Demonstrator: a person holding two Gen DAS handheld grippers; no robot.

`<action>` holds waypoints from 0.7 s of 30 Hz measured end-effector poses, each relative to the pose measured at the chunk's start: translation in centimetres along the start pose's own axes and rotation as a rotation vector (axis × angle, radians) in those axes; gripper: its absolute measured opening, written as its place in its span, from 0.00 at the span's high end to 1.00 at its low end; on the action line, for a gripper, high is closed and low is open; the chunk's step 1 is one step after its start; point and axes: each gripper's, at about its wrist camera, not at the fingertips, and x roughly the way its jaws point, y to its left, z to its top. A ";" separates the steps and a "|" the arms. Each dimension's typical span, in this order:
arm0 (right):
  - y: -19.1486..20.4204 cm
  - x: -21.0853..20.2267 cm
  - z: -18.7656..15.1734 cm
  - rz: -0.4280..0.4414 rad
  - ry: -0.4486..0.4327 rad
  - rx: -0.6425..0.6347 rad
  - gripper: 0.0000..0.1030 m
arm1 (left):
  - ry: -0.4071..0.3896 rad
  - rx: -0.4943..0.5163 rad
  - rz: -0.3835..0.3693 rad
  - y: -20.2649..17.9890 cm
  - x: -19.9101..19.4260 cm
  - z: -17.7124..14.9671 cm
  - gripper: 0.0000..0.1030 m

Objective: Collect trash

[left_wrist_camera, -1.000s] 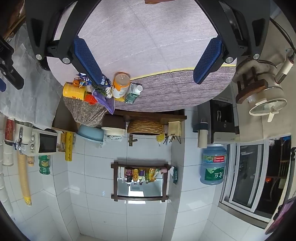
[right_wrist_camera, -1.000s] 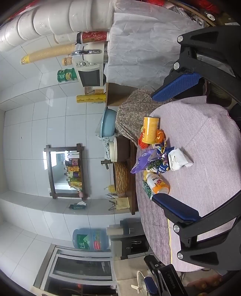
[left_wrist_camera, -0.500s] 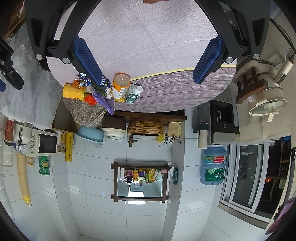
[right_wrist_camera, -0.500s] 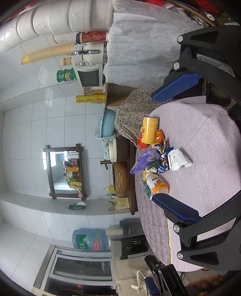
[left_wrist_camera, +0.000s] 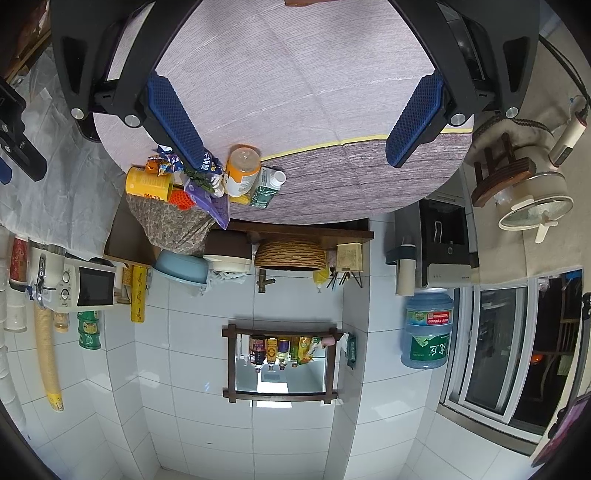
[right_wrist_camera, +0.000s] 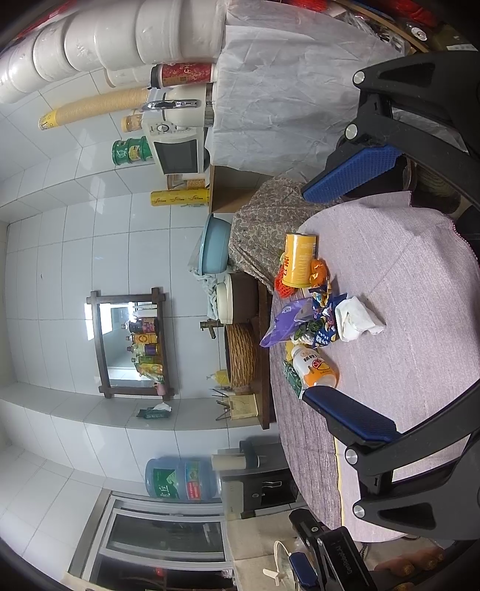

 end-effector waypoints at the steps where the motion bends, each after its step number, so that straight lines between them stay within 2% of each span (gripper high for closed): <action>1: 0.0 0.0 0.0 -0.001 0.000 -0.001 0.05 | 0.000 0.000 0.001 0.0 0.0 0.0 0.05; 21: 0.0 0.0 0.1 0.006 0.010 -0.002 0.05 | 0.012 0.006 -0.001 -0.3 0.3 0.0 0.05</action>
